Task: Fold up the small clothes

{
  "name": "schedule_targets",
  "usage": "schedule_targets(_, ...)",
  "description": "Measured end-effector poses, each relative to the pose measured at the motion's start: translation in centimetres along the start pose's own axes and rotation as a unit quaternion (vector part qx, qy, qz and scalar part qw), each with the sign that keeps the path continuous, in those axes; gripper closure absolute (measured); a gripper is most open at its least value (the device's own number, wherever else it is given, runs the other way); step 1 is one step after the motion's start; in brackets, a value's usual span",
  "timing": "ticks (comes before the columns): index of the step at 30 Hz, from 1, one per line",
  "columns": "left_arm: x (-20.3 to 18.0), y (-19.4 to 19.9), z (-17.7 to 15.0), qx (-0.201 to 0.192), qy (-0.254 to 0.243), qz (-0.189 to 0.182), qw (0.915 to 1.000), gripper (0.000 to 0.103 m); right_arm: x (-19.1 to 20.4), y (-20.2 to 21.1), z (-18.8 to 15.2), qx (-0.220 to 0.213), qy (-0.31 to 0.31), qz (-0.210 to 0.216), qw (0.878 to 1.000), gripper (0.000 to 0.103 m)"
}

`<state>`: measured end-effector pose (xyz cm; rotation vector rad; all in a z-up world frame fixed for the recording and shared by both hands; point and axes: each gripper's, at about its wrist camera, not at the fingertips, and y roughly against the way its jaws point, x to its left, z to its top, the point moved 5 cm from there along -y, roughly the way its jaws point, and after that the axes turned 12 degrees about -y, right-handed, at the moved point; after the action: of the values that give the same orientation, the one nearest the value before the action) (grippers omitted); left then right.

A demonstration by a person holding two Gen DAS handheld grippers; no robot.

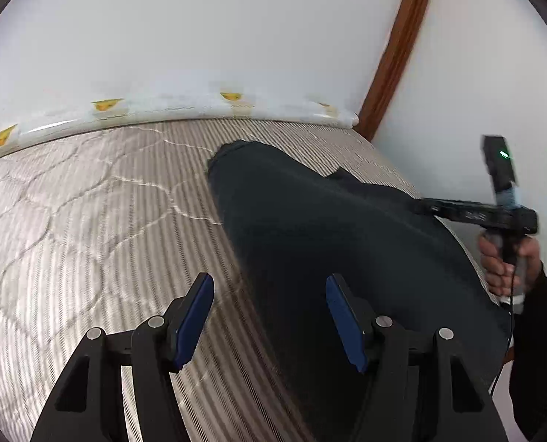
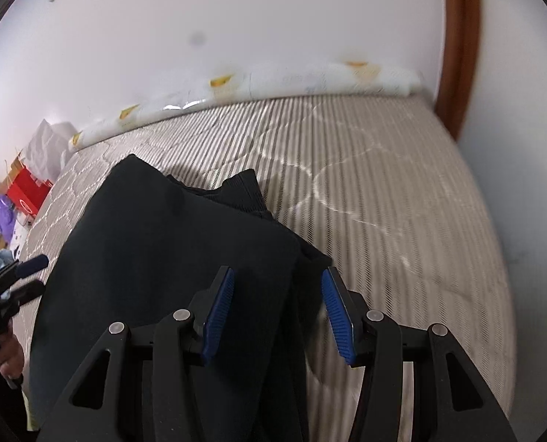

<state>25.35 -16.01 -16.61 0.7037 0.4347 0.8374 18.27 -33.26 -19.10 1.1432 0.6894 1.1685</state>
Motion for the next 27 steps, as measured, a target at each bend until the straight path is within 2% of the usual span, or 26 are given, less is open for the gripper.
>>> schedule_targets(1,-0.1,-0.5,0.0,0.003,-0.004,-0.001,1.0,0.042,0.3,-0.5,0.1,0.002,0.005,0.005,1.0,0.083)
schedule_targets(3,-0.3,-1.5,0.2,0.01,-0.013,0.0,0.9999,0.041,1.5,-0.4,0.3,-0.015,0.04,0.009,0.999,0.092)
schedule_targets(5,-0.5,-2.1,0.2,0.014,-0.016,-0.001,0.9998,0.041,2.0,1.1,0.8,-0.064,0.066,0.011,0.996,0.094)
schedule_targets(6,-0.5,-2.3,0.2,0.014,-0.016,-0.002,0.9998,0.041,1.8,2.3,1.0,-0.089,0.064,0.021,0.994,0.095)
schedule_targets(8,-0.4,-2.3,0.2,0.012,-0.015,-0.006,0.9998,0.041,0.6,3.6,1.5,-0.107,0.034,0.051,0.992,0.095)
schedule_targets(9,-0.5,-2.3,0.2,0.011,-0.013,-0.009,0.9998,0.041,0.1,3.4,1.4,-0.104,0.026,0.054,0.993,0.095)
schedule_targets(13,-0.8,-2.3,0.1,0.015,-0.011,-0.001,0.9998,0.041,-0.9,-2.1,-0.3,-0.042,0.028,0.009,0.999,0.095)
schedule_targets(14,-0.9,-2.1,0.0,0.016,-0.008,0.0,0.9998,0.041,-1.1,-2.4,-0.4,-0.048,0.028,0.007,0.998,0.095)
schedule_targets(17,-1.2,-1.3,-0.3,0.017,-0.006,0.01,0.9998,0.041,-1.5,-0.9,-0.4,-0.053,0.008,0.012,0.999,0.091)
schedule_targets(20,-1.4,-0.3,-0.8,0.018,0.0,0.023,0.9996,0.041,-2.0,0.8,-0.6,-0.048,0.0,-0.005,0.999,0.082)
schedule_targets(21,-1.4,0.2,-1.0,0.018,0.006,0.026,0.9995,0.041,-2.3,1.5,-0.7,-0.048,-0.004,-0.006,0.999,0.077)
schedule_targets(23,-1.5,0.8,-1.3,0.017,0.016,0.031,0.9992,0.041,-2.9,3.0,-1.5,-0.046,-0.019,0.007,0.999,0.058)
schedule_targets(24,-1.6,1.1,-1.6,0.016,0.022,0.028,0.9992,0.041,-3.2,3.8,-2.2,-0.041,-0.032,0.021,0.998,0.045)
schedule_targets(27,-1.9,1.6,-2.6,0.017,0.037,0.019,0.999,0.041,-3.5,5.2,-4.7,-0.022,-0.054,0.061,0.996,0.042)
